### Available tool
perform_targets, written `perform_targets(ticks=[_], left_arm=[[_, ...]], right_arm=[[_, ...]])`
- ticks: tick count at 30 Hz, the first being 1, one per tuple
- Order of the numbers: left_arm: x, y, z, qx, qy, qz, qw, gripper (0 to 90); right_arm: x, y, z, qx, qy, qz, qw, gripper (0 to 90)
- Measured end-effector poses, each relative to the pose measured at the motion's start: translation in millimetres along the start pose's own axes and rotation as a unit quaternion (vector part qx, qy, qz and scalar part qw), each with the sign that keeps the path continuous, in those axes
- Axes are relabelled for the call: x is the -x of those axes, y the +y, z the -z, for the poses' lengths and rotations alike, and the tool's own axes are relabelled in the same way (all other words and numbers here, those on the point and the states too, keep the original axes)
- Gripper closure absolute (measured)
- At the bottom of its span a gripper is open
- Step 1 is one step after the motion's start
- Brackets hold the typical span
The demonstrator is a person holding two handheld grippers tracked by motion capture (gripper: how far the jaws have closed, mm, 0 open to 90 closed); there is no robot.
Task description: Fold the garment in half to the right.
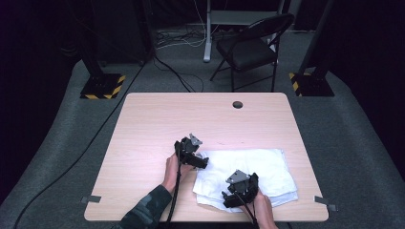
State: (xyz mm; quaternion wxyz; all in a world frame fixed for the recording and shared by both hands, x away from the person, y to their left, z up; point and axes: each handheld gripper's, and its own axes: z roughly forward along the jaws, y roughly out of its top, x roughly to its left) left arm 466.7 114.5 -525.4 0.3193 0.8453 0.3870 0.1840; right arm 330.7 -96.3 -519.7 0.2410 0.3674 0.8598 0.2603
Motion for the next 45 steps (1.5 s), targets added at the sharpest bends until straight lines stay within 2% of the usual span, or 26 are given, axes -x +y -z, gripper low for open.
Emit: perform_targets(ticks=[1,3,5,7,9,13,15,17,20,24,25,27,30,31,35,37,45], left_arm=[[-1.9,-0.5,1.3,0.005,-0.005,0.007,1.0,0.0],[-8.3,0.3,8.4,0.017,-0.01,0.021,0.9996,0.0],[-13.9,1.9,17.3,0.027,-0.004,0.03,0.9992,0.0],[-16.1,2.2,20.2,0.022,0.006,0.03,0.9993,0.0],[-15.1,1.0,16.0,0.003,0.011,0.022,0.9997,0.0],[-8.8,-0.7,5.6,-0.018,0.012,0.011,0.9997,0.0],[-6.2,-0.3,3.4,-0.017,0.014,0.004,0.9997,0.0],[-3.7,0.0,1.9,-0.014,0.013,0.004,0.9998,0.0],[-0.9,0.6,-0.1,-0.005,0.011,0.001,0.9999,0.0],[0.4,0.9,-3.5,0.008,-0.001,-0.001,1.0,0.0],[-0.6,0.8,-3.9,0.011,-0.007,0.005,0.9999,0.0],[-6.2,0.9,-2.5,0.021,-0.034,0.035,0.9986,0.1],[-13.8,2.4,5.7,0.037,-0.059,0.062,0.9956,0.0],[-14.6,3.2,8.1,0.041,-0.063,0.065,0.995,0.0],[-8.9,5.8,9.9,0.044,-0.077,0.058,0.9944,0.0],[-4.5,6.0,6.0,0.035,-0.083,0.053,0.9945,0.0],[7.6,7.0,-2.3,0.018,-0.092,0.037,0.9949,2.9]], right_arm=[[1.3,-0.5,1.0,0.0,0.003,-0.003,1.0,5.2],[5.7,-0.6,6.5,0.022,0.023,-0.02,0.9993,5.2],[8.0,4.0,12.6,0.044,0.04,-0.034,0.9976,5.1],[4.0,11.0,13.5,0.051,0.048,-0.029,0.9971,4.9],[-3.8,15.7,8.9,0.046,0.049,-0.016,0.9976,4.8],[-14.9,15.3,-7.8,0.008,0.036,0.011,0.9993,4.2],[-12.9,12.3,-9.5,0.013,0.04,0.004,0.9991,4.7],[-10.0,10.5,-9.1,0.01,0.032,0.004,0.9994,4.8],[-4.6,6.4,-8.7,0.01,0.038,-0.011,0.9992,4.7],[-1.8,2.7,-6.3,0.01,0.031,-0.014,0.9994,4.7],[-0.8,1.8,-6.0,0.01,0.03,-0.015,0.9994,4.6],[1.9,0.4,-5.5,0.01,0.035,-0.015,0.9992,4.1],[8.7,-1.3,-5.5,0.02,0.063,-0.039,0.9971,2.7],[9.6,-0.3,-4.5,0.023,0.067,-0.043,0.9965,2.2],[2.0,8.6,2.9,0.039,0.077,-0.042,0.9954,1.3],[-6.0,12.7,5.5,0.044,0.081,-0.034,0.9951,0.8],[-30.4,20.9,-1.8,0.032,0.095,-0.014,0.9949,0.0]])
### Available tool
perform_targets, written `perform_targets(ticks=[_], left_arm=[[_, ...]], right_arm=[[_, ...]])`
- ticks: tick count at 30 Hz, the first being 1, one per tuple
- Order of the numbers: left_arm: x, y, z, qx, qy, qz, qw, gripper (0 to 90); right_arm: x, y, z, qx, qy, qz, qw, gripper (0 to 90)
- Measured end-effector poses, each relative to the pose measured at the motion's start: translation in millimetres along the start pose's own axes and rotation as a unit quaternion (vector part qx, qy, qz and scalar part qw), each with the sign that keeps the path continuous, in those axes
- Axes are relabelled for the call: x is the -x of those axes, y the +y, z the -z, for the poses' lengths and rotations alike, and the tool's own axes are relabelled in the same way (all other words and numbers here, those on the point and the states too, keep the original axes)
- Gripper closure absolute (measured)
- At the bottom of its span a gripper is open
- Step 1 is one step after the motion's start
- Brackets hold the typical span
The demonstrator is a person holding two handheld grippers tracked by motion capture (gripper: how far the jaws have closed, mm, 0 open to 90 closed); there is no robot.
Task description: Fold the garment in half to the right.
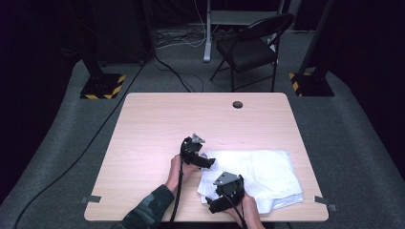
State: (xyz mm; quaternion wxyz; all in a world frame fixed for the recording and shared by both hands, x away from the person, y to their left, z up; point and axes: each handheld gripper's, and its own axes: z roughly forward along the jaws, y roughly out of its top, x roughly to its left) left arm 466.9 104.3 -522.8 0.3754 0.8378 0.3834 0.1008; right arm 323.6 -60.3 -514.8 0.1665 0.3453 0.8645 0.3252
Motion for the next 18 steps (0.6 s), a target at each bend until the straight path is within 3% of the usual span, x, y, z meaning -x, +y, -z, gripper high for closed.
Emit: perform_targets(ticks=[5,12,18], left_arm=[[2.6,-1.1,-0.7,0.001,-0.003,-0.01,0.9999,12.8],[7.3,-2.0,0.7,0.005,-0.005,-0.022,0.9997,29.6],[6.4,-2.8,1.7,0.007,-0.005,-0.022,0.9997,35.2]], right_arm=[[-16.4,4.0,-6.9,-0.004,-0.002,0.027,0.9996,9.9],[-27.8,6.1,-9.7,-0.002,-0.003,0.057,0.9984,32.4],[-36.0,6.3,-10.4,-0.014,0.01,0.068,0.9975,27.4]])
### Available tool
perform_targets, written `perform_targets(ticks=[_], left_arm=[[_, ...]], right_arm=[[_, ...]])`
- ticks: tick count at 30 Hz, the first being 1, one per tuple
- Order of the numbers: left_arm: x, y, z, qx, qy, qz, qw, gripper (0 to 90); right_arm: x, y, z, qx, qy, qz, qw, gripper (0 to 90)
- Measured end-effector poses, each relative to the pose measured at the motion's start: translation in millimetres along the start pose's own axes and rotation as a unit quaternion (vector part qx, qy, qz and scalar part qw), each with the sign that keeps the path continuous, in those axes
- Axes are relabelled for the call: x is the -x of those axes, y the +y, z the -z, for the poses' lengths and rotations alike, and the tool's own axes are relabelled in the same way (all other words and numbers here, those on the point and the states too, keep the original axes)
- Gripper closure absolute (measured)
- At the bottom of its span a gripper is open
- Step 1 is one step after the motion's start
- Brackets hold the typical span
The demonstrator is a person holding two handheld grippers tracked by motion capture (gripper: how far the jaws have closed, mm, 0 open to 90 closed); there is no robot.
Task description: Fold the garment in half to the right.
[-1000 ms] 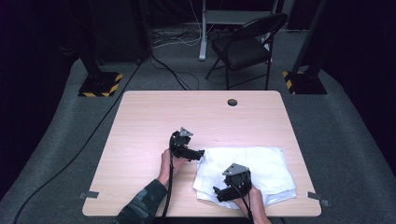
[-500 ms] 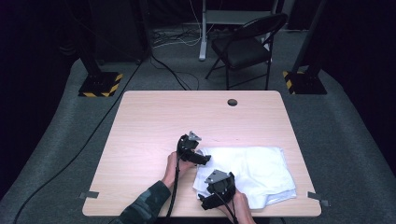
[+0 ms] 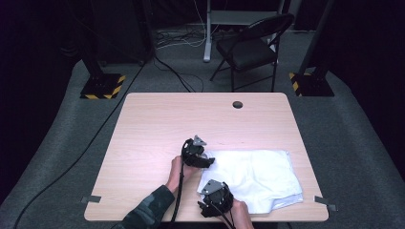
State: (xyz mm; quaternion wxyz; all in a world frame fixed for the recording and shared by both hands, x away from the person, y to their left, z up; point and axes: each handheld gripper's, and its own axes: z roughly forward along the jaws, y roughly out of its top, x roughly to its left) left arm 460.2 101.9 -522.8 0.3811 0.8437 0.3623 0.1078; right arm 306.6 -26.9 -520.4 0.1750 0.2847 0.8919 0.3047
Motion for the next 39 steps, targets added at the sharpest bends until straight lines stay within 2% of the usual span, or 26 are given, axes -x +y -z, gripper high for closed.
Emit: perform_targets(ticks=[2,5,10,14,20,23,31,39], left_arm=[[0.7,-0.4,0.2,0.001,0.001,-0.003,1.0,37.7],[1.6,-1.0,0.4,0.003,0.004,-0.007,1.0,40.3],[3.4,-2.2,0.3,0.009,0.006,-0.012,0.9999,50.4],[3.4,-4.1,-0.1,0.019,-0.001,-0.006,0.9998,60.2],[3.4,-6.1,-1.3,0.028,-0.014,0.003,0.9995,75.1],[3.9,-6.3,-1.6,0.029,-0.016,0.004,0.9994,78.9],[3.1,-3.8,1.9,0.033,-0.016,0.005,0.9993,81.1],[-0.3,2.1,15.6,0.046,-0.016,0.008,0.9988,81.4]], right_arm=[[-1.3,-1.5,-1.3,0.005,0.009,-0.002,0.9999,32.8],[2.0,-2.6,0.0,0.009,0.007,-0.009,0.9999,46.0],[5.4,-5.8,0.9,0.019,-0.019,-0.014,0.9995,67.4],[4.3,-6.7,0.4,0.021,-0.037,-0.008,0.9991,77.4],[2.2,-7.4,-0.2,0.024,-0.054,-0.002,0.9983,80.9],[1.9,-7.3,0.7,0.026,-0.055,-0.002,0.9981,81.2],[1.5,-4.3,5.9,0.04,-0.061,-0.004,0.9974,81.4],[1.8,1.1,15.6,0.065,-0.066,-0.009,0.9956,81.1]])
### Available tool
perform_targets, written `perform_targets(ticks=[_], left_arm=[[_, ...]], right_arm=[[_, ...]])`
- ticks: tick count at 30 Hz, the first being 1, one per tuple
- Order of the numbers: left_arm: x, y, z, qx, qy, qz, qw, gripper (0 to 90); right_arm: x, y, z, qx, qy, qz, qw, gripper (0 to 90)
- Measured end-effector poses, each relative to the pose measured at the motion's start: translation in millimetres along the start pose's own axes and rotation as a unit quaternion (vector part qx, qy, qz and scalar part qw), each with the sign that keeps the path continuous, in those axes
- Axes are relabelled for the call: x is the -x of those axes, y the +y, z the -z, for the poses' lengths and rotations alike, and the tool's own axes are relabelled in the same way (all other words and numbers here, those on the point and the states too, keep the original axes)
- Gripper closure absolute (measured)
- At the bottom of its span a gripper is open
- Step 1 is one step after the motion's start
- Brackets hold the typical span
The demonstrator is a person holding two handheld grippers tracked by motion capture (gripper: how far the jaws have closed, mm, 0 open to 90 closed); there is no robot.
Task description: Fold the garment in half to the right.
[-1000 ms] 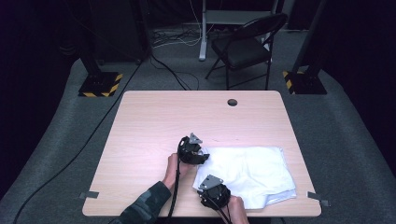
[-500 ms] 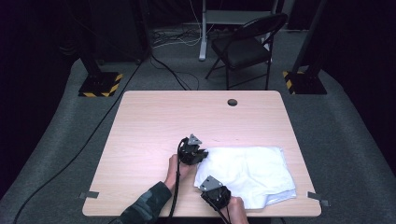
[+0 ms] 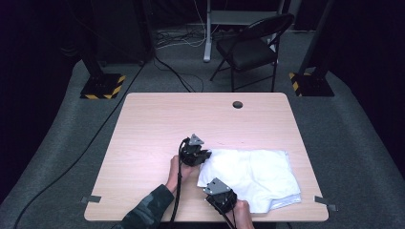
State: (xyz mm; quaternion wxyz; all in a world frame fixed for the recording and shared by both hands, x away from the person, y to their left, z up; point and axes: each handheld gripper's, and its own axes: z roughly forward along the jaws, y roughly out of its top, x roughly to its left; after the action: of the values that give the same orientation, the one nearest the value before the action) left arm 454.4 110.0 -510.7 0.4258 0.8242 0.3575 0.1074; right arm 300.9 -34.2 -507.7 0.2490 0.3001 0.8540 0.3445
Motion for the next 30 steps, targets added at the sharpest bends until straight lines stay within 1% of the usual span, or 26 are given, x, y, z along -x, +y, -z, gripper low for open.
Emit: perform_targets(ticks=[5,9,15,17,20,30], left_arm=[[-3.3,6.1,9.5,0.009,0.0,0.003,1.0,81.4],[-4.9,12.2,17.1,0.017,0.003,0.002,0.9998,81.5],[-5.2,21.0,27.7,0.032,0.005,0.005,0.9995,81.6],[-4.3,24.8,31.0,0.036,0.006,0.003,0.9993,81.6],[-2.2,30.1,35.5,0.039,0.01,-0.006,0.9992,81.6],[-1.9,43.9,49.9,0.049,0.019,-0.01,0.9986,81.5]], right_arm=[[1.2,8.2,7.4,0.023,-0.005,-0.004,0.9997,81.2],[3.3,14.7,12.6,0.039,-0.009,-0.006,0.9992,81.3],[7.0,23.7,23.4,0.064,-0.016,-0.012,0.9977,81.3],[8.3,26.1,26.7,0.072,-0.018,-0.016,0.9971,81.3],[9.0,29.0,30.6,0.08,-0.02,-0.016,0.9965,81.3],[11.8,39.6,40.9,0.105,-0.026,-0.017,0.9939,81.1]])
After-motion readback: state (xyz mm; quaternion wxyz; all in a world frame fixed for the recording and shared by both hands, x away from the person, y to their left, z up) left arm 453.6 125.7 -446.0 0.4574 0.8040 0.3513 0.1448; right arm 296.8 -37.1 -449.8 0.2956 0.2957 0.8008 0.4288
